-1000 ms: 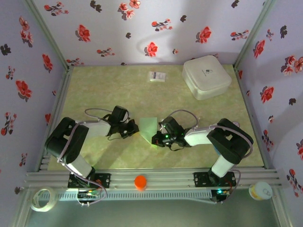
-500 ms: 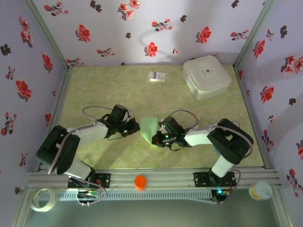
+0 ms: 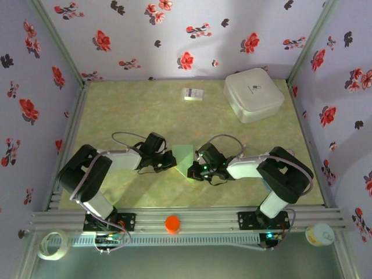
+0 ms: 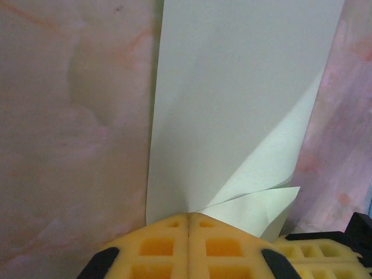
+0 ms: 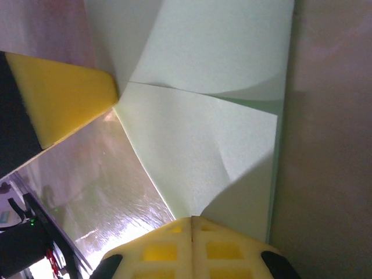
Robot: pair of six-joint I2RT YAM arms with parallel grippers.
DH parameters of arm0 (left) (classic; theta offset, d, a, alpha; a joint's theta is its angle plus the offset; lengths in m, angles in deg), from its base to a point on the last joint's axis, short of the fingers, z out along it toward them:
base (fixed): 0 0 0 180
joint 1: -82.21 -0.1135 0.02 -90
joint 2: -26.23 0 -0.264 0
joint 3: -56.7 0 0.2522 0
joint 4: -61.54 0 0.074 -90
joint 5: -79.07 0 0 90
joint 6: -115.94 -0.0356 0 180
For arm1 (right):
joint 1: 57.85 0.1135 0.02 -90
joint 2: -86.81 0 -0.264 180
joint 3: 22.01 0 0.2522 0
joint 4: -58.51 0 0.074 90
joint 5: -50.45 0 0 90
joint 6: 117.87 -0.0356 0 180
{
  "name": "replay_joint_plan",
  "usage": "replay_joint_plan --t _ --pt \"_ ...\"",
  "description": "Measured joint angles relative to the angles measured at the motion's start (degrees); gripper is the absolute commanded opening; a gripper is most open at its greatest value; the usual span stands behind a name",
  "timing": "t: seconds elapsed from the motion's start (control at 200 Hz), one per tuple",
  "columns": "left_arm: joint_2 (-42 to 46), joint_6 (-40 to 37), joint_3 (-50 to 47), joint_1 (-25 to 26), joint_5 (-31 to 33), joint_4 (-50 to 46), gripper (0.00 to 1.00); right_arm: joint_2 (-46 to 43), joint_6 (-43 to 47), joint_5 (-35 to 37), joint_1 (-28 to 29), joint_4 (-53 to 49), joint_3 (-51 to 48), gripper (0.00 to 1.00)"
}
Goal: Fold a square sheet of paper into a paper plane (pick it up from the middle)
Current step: Third fold the triangle at the center of the table.
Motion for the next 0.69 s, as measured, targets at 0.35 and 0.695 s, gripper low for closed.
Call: replay_joint_plan --t 0.35,0.695 --pt "-0.1 -0.2 0.1 0.0 0.0 0.0 0.0 4.5 2.2 -1.0 0.5 -4.0 11.6 0.01" --pt "-0.4 -0.6 0.4 0.0 0.5 0.0 0.0 8.7 3.1 -1.3 0.5 -2.6 10.3 0.01"
